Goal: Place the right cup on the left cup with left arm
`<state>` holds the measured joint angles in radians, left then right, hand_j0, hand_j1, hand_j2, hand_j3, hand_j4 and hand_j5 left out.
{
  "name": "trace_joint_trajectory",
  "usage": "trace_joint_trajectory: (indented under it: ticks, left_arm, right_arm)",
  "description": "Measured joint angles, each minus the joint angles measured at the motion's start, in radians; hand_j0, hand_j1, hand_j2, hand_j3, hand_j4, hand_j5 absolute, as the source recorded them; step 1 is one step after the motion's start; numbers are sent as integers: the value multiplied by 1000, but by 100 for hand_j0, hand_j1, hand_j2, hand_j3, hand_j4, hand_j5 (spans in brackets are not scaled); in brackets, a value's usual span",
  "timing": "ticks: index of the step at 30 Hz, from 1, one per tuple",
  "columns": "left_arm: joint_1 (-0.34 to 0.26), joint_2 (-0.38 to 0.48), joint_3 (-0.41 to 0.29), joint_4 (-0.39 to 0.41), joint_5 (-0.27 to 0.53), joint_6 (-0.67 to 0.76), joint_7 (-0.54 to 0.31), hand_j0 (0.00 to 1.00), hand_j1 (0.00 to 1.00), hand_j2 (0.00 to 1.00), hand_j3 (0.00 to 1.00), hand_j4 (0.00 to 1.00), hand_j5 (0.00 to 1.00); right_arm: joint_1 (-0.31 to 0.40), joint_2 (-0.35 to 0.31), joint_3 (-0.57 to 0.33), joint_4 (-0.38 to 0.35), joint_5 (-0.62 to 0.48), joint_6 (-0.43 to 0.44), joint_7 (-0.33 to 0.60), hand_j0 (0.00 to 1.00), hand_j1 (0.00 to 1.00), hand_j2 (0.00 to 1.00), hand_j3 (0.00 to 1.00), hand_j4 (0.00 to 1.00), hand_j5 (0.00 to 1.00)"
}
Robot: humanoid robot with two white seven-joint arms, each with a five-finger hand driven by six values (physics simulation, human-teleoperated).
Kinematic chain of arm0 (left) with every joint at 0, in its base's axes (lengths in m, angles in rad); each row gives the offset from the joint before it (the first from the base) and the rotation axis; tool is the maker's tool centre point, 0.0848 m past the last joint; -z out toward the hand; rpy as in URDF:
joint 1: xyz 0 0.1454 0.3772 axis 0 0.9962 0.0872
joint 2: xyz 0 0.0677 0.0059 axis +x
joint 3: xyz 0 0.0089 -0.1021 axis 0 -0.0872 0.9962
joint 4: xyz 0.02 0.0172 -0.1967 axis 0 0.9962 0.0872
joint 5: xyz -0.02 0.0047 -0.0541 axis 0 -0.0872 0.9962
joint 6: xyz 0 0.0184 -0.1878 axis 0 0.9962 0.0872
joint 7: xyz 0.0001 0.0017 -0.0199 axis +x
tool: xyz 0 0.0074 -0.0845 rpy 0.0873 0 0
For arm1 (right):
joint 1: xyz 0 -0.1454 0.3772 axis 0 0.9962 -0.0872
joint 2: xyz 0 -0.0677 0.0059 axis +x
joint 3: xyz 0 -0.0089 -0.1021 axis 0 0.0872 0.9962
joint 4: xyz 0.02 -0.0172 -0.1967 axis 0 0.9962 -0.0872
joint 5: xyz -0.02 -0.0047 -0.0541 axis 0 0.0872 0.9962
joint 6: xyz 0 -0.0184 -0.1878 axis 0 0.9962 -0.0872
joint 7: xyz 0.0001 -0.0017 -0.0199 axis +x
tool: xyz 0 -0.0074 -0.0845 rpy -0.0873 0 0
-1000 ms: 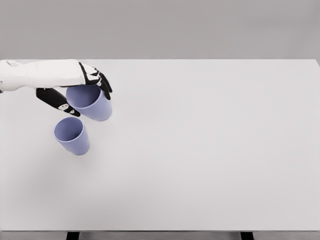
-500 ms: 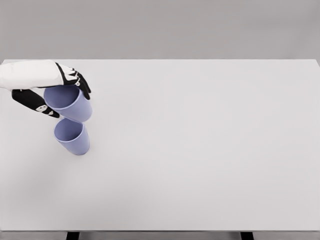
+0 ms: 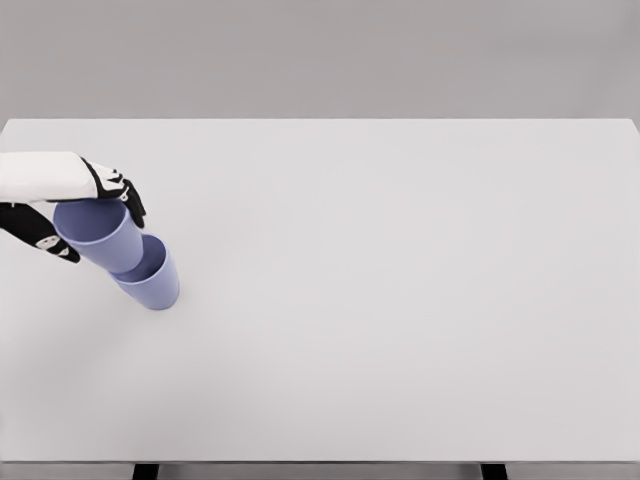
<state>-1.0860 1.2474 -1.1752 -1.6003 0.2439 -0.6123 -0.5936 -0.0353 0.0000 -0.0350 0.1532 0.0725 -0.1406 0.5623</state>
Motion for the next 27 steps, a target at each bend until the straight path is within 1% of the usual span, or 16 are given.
trace_joint_trajectory:
  ticks: [4,6,10,14,15,16,17,18,19,20,21,27]
  left_arm:
    - [-2,-49,3,64,18,4,-15,53,53,53,53,53,53]
    - [-2,-71,2,83,13,3,-15,53,53,53,53,53,53]
    - [0,-88,-1,95,5,0,-15,53,53,53,53,53,53]
    - [3,-85,-1,89,3,-1,-14,54,54,54,54,54,54]
    - [3,-83,-2,85,4,-1,-14,58,58,58,58,58,58]
    - [3,-79,-2,79,7,-1,-13,59,59,59,59,59,59]
    - [3,-71,-2,70,13,-1,-11,64,64,64,64,64,64]
    - [3,-60,-2,57,20,-1,-9,78,78,78,78,78,78]
    - [5,-50,-2,45,25,-1,-8,87,87,87,87,87,87]
    - [6,-42,-2,36,30,-1,-6,98,98,98,98,98,98]
    - [6,-37,-2,28,33,-1,-5,100,100,100,100,100,100]
    - [5,-25,-2,11,43,-1,-2,100,100,100,100,100,100]
  right_arm:
    - [0,0,0,0,0,0,0,100,100,100,100,100,100]
    - [0,0,0,0,0,0,0,100,100,100,100,100,100]
    - [0,0,0,0,0,0,0,100,100,100,100,100,100]
    - [0,0,0,0,0,0,0,100,100,100,100,100,100]
    - [0,0,0,0,0,0,0,100,100,100,100,100,100]
    - [0,0,0,0,0,0,0,100,100,100,100,100,100]
    - [0,0,0,0,0,0,0,100,100,100,100,100,100]
    - [0,0,0,0,0,0,0,100,100,100,100,100,100]
    - [0,0,0,0,0,0,0,100,100,100,100,100,100]
    - [0,0,0,0,0,0,0,100,100,100,100,100,100]
    - [0,0,0,0,0,0,0,100,100,100,100,100,100]
    - [0,0,0,0,0,0,0,100,100,100,100,100,100]
